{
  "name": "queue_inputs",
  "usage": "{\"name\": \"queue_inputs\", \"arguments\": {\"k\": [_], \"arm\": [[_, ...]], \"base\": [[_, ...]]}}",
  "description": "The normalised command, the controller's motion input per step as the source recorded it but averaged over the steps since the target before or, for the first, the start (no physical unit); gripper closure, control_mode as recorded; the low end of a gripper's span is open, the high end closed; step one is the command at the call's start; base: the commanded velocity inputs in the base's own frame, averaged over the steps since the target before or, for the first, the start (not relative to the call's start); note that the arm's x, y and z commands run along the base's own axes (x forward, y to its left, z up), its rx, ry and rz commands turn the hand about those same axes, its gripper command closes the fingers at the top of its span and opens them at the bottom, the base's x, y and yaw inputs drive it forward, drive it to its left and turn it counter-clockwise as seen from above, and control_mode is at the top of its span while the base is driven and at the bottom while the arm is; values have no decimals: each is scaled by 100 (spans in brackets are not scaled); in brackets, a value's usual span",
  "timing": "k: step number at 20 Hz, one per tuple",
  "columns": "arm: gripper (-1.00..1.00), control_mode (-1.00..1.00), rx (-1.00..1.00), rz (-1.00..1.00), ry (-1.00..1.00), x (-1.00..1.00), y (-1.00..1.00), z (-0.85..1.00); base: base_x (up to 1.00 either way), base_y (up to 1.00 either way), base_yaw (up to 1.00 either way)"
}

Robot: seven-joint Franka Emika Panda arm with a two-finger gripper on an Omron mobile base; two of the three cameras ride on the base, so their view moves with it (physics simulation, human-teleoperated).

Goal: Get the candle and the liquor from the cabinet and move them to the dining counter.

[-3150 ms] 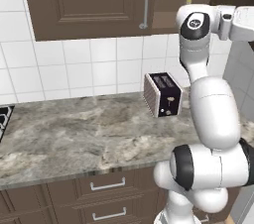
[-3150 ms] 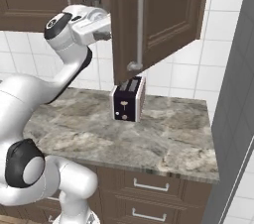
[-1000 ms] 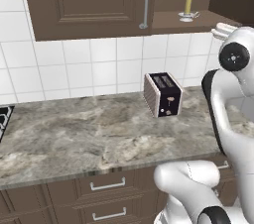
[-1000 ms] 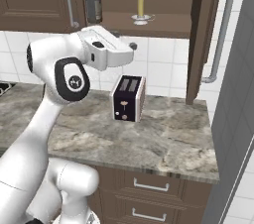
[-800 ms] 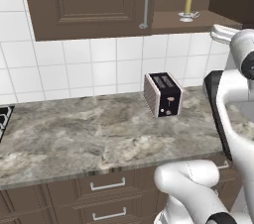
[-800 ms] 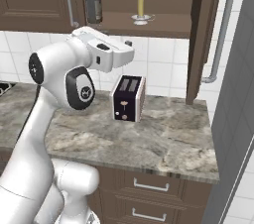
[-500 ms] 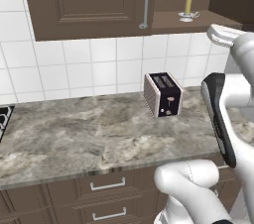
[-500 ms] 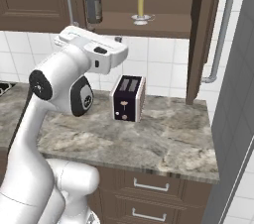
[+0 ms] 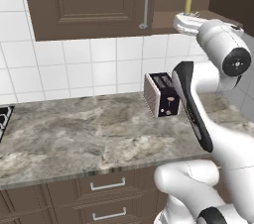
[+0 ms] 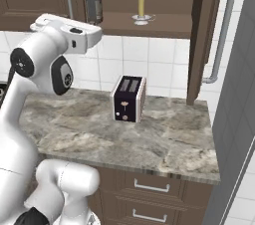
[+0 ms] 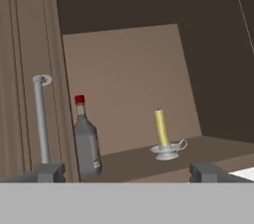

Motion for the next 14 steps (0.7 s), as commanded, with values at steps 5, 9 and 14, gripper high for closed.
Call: {"name": "queue_inputs", "arguments": {"k": [5,9,14], "arm": [[-100,-100,-3,16,2,50,39,-1],[-100,-100,-6,26,0,15,0,-5],[-100,-100,-13,3,0,24,35,0]], "base": [[0,0,0],[0,0,0],[0,0,0]]}}
